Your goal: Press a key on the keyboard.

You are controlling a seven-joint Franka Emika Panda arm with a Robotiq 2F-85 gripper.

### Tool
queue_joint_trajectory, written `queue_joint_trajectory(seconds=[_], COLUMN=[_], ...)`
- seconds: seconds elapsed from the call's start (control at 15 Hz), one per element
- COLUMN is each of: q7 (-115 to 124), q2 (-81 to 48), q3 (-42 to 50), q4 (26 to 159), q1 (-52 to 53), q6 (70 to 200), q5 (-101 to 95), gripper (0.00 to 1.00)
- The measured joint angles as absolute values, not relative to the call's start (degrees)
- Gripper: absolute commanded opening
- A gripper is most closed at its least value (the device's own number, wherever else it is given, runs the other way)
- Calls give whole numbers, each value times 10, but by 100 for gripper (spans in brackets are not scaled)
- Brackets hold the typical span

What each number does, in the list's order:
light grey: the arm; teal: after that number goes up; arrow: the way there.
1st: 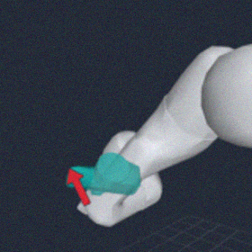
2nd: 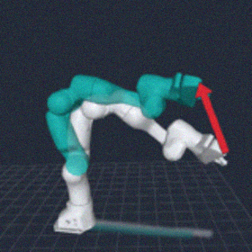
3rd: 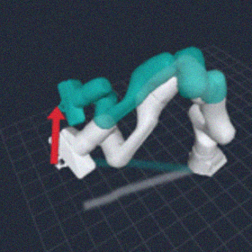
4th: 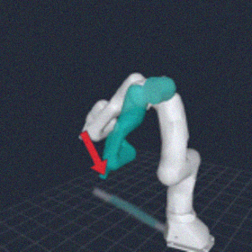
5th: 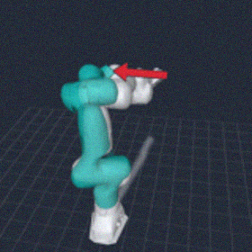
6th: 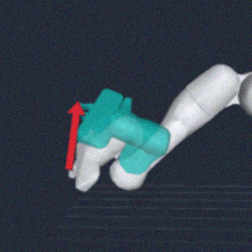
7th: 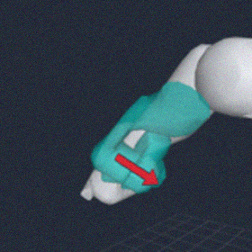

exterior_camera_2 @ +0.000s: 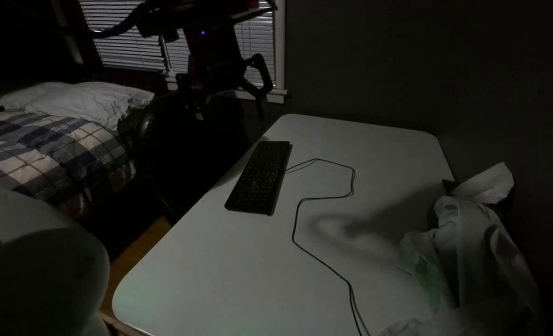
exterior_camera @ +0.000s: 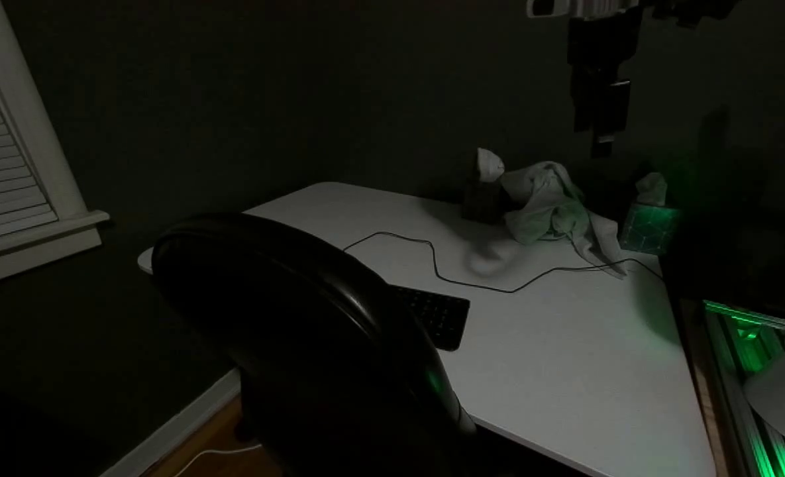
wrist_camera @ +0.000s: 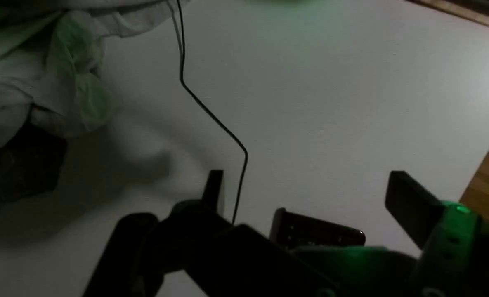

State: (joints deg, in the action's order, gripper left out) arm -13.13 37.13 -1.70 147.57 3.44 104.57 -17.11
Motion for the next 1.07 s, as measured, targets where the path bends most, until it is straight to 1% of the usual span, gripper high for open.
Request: queue_joint_trajectory(seconds=[0.27,0.53,0.93,1.07], q7=[-113,-117,-129,-128], q2=[343,283,168,151], q3=[-44,-53,-67,-67], q4=[1476,1475,1452,1448], q1=[67,76,83,83], q6=[1136,1224,1276,1280], q5=[-171,-171,-179,-179], gripper=[100,100,100,100])
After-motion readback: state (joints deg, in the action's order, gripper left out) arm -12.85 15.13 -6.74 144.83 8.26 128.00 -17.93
